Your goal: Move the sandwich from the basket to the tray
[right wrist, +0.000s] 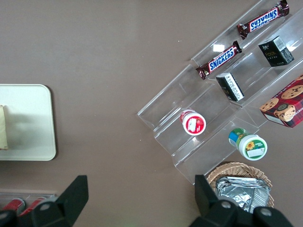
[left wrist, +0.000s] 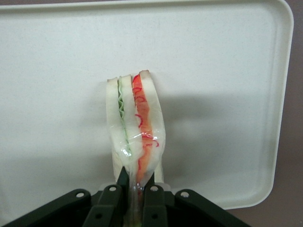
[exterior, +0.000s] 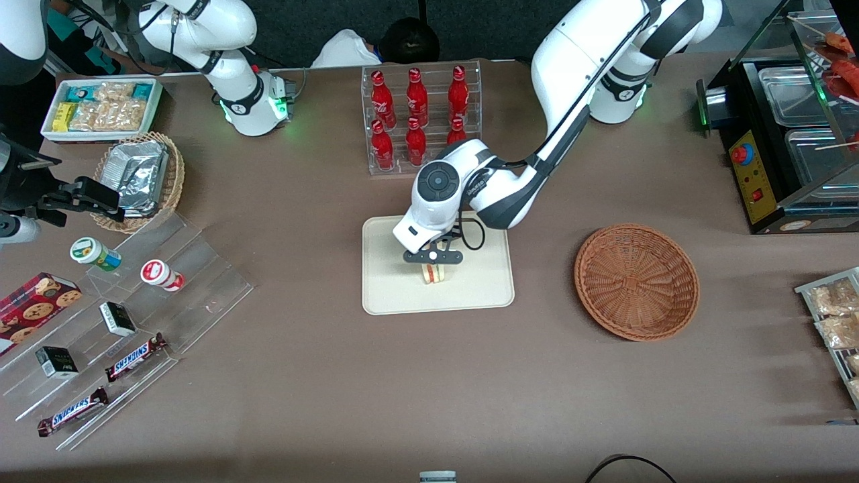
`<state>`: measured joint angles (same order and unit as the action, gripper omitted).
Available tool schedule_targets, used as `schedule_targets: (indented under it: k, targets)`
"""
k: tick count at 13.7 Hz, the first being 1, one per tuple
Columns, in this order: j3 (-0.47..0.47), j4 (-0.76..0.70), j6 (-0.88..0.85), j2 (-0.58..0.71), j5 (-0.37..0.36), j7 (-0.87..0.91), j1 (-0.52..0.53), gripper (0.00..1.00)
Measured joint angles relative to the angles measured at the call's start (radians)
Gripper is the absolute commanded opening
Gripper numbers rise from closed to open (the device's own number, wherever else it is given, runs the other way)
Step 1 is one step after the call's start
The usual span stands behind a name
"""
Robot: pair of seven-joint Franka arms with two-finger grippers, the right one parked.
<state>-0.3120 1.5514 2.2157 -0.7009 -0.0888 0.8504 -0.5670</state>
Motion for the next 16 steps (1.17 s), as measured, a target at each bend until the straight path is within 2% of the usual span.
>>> schedule_targets:
  k: [1, 2, 7, 9, 14, 16]
  targets:
    - [0.001, 0.000, 0.001, -0.004, 0.000, 0.000, 0.000, 0.86]
    - [0.002, -0.001, 0.001, -0.008, 0.000, 0.000, 0.000, 0.99]
    - [0.006, -0.023, -0.010, -0.010, -0.001, 0.000, 0.002, 0.99]
    - [0.007, -0.049, -0.069, 0.018, -0.001, 0.000, 0.006, 1.00]
    - [0.026, -0.078, -0.344, 0.250, 0.002, 0.048, 0.062, 1.00]
    - [0.077, -0.079, -0.481, 0.361, 0.002, 0.058, 0.063, 1.00]
